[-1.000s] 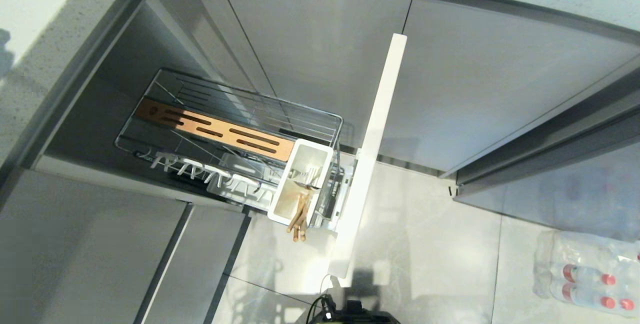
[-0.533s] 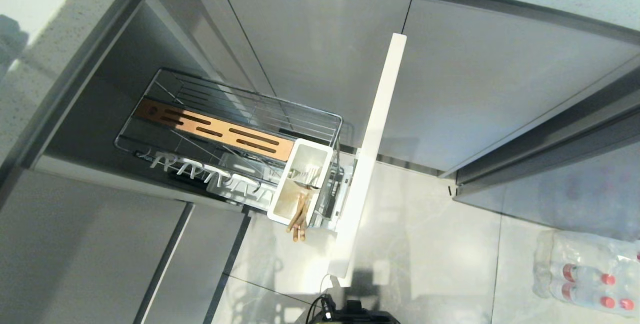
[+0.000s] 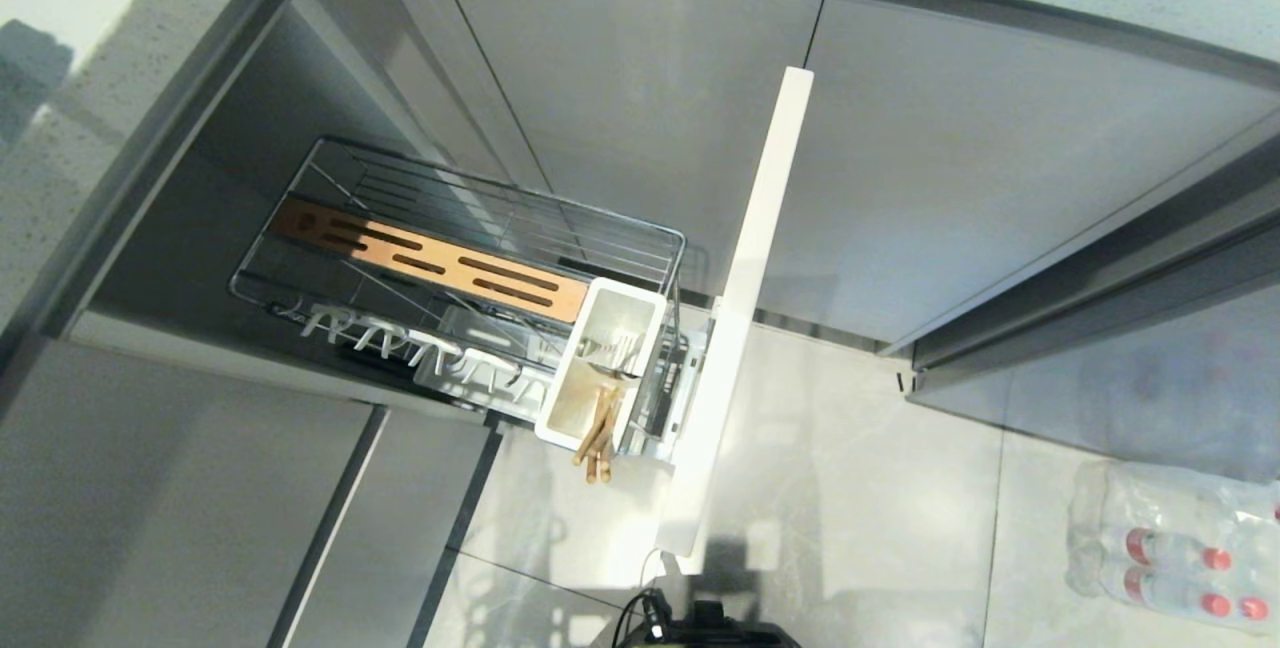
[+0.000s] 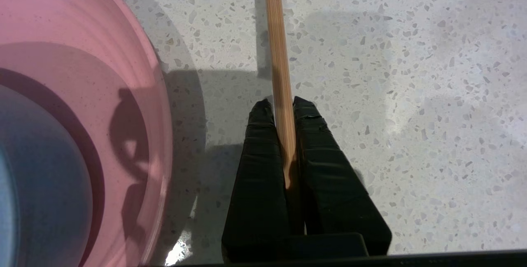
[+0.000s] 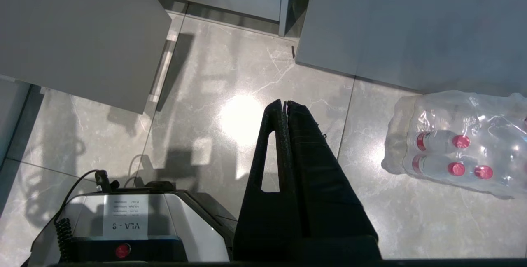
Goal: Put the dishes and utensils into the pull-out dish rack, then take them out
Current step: Take the chopsticks out of the cupboard
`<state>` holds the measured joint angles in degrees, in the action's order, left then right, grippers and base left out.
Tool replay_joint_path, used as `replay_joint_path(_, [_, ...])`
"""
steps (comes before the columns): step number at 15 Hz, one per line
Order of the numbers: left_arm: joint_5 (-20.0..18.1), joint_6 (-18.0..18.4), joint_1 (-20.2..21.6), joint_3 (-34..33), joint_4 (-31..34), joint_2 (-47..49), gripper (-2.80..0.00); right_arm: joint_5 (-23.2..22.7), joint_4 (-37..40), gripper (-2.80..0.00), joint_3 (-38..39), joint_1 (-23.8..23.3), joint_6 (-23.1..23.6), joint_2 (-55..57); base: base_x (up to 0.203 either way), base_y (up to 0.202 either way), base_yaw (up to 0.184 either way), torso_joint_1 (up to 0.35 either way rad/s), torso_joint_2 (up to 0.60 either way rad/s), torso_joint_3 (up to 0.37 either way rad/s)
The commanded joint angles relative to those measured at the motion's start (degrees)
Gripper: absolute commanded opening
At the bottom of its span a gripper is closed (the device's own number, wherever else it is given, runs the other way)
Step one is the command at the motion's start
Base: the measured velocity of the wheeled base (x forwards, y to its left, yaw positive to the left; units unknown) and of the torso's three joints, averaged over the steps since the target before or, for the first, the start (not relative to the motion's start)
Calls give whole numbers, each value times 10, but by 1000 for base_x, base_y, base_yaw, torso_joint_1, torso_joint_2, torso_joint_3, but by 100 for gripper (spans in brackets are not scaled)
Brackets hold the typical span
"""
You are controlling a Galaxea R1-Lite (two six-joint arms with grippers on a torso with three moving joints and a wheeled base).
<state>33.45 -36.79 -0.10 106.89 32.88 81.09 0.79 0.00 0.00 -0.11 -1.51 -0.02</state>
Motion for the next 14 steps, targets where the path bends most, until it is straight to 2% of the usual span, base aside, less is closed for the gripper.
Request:
replay_joint_path(1, [2,-2,0,-1,3,2,-280,0,0,-280,0,0,0,0,0,0,0,0,0,0])
replay_joint_path(3, [7,0,0,-1,3,2,-280,0,0,-280,0,-1,0,0,0,0,0,0,0,0])
replay_joint_path(4, [8,0,0,0,2,2,0,0,0,-280,0,0,0,0,0,0,0,0,0,0])
replay_joint_path(13, [5,4,-1,-2,-14,-54,0,0,0,-280,0,-1,0,0,0,0,0,0,0,0])
replay_joint_path(14, [5,8,-1,-3,-15,-68,-280,0,0,-280,0,-1,0,0,0,0,0,0,0,0])
